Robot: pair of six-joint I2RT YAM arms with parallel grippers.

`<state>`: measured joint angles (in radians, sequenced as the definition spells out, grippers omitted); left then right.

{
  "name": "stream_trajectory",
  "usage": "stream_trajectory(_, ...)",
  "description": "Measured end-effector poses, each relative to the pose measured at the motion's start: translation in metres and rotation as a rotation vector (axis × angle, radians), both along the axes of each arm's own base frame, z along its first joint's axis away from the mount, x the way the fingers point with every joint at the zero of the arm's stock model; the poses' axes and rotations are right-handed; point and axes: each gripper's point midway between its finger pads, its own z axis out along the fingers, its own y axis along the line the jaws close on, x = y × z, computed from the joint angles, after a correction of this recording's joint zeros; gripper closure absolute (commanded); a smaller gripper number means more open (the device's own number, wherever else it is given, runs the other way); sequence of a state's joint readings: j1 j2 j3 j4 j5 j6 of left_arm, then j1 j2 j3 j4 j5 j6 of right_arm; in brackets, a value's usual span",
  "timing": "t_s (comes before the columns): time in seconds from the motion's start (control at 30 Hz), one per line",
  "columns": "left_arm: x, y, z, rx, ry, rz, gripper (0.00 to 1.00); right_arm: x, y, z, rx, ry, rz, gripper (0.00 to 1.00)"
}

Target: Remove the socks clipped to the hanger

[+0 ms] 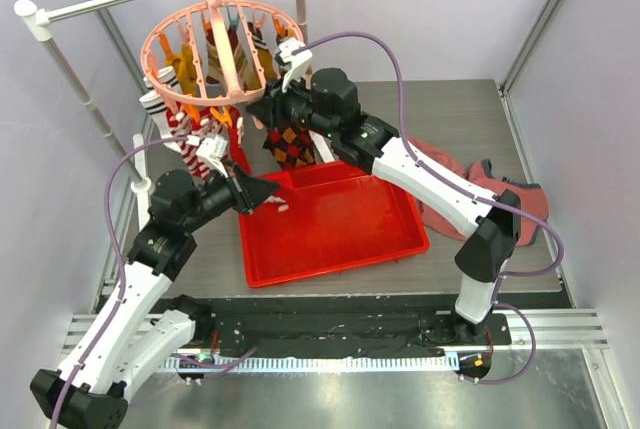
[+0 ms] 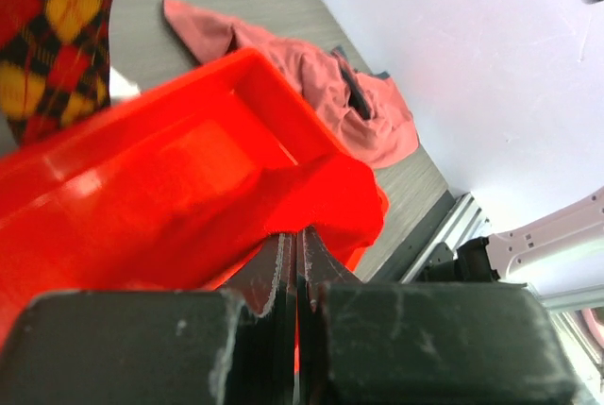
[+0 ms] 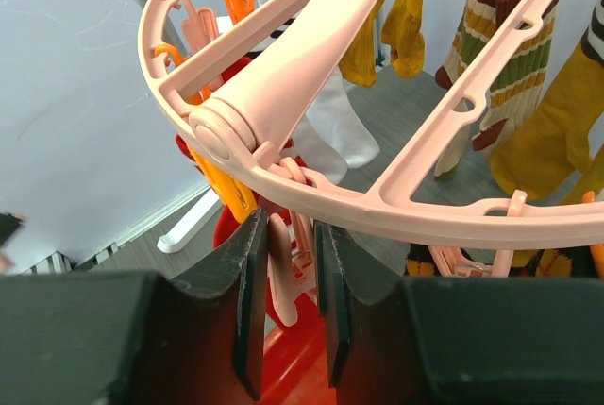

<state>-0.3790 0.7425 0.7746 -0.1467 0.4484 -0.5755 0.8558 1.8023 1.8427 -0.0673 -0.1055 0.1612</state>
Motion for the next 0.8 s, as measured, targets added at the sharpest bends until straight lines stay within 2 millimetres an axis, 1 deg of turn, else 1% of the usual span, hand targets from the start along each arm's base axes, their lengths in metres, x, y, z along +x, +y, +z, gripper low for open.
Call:
stream_trajectory(0.13,0.003,-0.001,-0.023,-0.046,0.080,0.028,1.00,-0.001,0.001,0.000,0.009,0.013,0.000,0.78)
stream_trajectory(0.2,0.004,-0.001,-0.040,-0.071,0.127,0.045,1.00,-0.001,0.001,0.000,0.013,0.019,-0.001,0.79)
stream_trajectory(0.27,0.006,-0.003,-0.066,-0.093,0.190,0.064,1.00,-0.001,0.001,0.000,0.017,0.024,-0.001,0.79)
stream_trajectory(0.3,0.007,-0.004,-0.077,-0.094,0.219,0.072,0.96,-0.001,0.001,0.000,0.018,0.025,-0.001,0.79)
stream_trajectory(0.33,0.007,-0.005,-0.090,-0.090,0.253,0.080,0.92,-0.001,0.001,0.000,0.019,0.027,-0.001,0.78)
stream_trajectory(0.37,0.007,-0.007,-0.102,-0.085,0.288,0.084,0.85,-0.001,0.001,0.000,0.020,0.028,0.000,0.79)
stream_trajectory(0.4,0.007,-0.010,-0.112,-0.076,0.318,0.086,0.65,-0.001,0.001,0.000,0.022,0.031,-0.001,0.79)
stream_trajectory(0.43,0.007,-0.012,-0.119,-0.068,0.338,0.084,0.52,-0.002,0.001,0.000,0.024,0.033,0.000,0.79)
stream_trajectory(0.47,0.007,-0.014,-0.123,-0.062,0.352,0.082,0.43,-0.002,0.001,0.000,0.026,0.036,-0.001,0.79)
stream_trajectory(0.5,0.007,-0.015,-0.124,-0.063,0.357,0.084,0.30,-0.002,0.001,0.001,0.028,0.039,-0.001,0.79)
stream_trajectory(0.57,0.008,-0.014,-0.121,-0.065,0.350,0.098,0.20,-0.002,0.001,0.001,0.030,0.042,-0.001,0.78)
stream_trajectory(0.6,0.010,-0.012,-0.118,-0.065,0.339,0.117,0.10,-0.002,0.001,0.001,0.032,0.044,-0.001,0.79)
stream_trajectory(0.67,0.013,-0.005,-0.106,-0.066,0.303,0.152,0.06,-0.002,0.002,0.001,0.033,0.045,-0.001,0.79)
stream_trajectory(0.73,0.016,0.005,-0.084,-0.069,0.245,0.204,0.05,-0.002,0.001,0.001,0.033,0.046,-0.001,0.78)
stream_trajectory(0.8,0.018,0.016,-0.059,-0.071,0.176,0.258,0.06,-0.002,0.001,0.001,0.034,0.047,-0.004,0.78)
